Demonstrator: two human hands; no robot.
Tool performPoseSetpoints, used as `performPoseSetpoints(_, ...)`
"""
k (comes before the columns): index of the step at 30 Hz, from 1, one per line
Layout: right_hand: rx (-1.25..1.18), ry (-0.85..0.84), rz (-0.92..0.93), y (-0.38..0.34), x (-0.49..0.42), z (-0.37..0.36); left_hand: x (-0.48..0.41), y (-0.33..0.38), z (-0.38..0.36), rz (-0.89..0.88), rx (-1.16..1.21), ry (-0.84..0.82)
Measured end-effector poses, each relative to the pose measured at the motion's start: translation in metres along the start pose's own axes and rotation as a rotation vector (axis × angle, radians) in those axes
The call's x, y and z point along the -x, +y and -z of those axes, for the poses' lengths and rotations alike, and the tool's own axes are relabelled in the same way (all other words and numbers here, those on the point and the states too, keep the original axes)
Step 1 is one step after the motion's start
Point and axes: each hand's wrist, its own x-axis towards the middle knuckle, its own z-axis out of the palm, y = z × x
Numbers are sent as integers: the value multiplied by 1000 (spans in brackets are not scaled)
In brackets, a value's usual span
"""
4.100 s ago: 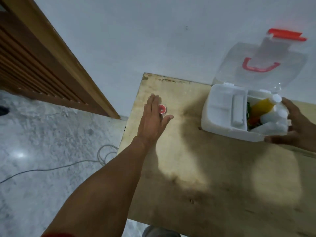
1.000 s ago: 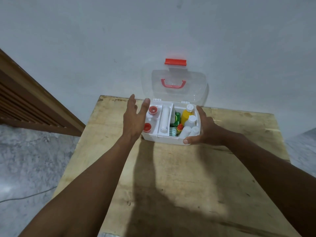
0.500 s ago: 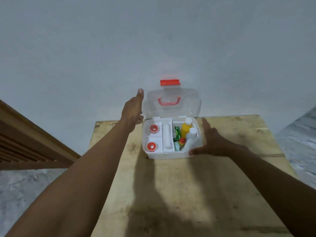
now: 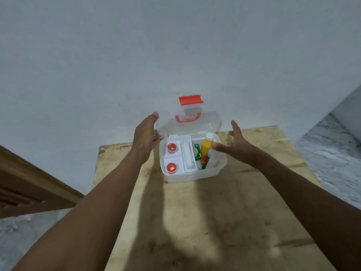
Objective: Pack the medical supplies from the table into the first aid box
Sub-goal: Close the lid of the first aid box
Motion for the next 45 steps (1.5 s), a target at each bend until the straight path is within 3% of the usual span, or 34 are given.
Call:
performPoseSetpoints(5, -176, 9, 97, -37, 3, 10, 11, -6, 4, -7, 37, -52)
performPoseSetpoints(13, -156, 111, 117, -41, 10, 11, 21, -13, 10, -42, 29, -120)
performPoseSetpoints(21, 9, 96, 239, -38, 29, -6, 42, -29, 28, -193, -309, -243)
performPoseSetpoints(34, 328, 81, 271, 17, 46, -39, 72, -72, 38, -317, -772, -187)
performPoseSetpoints(40, 492, 109, 294, 33, 41, -34, 70, -90, 35, -360, -762, -187)
performPoseSetpoints(45, 489, 152, 344, 41, 39, -39, 76, -107, 25, -336, -610, -155)
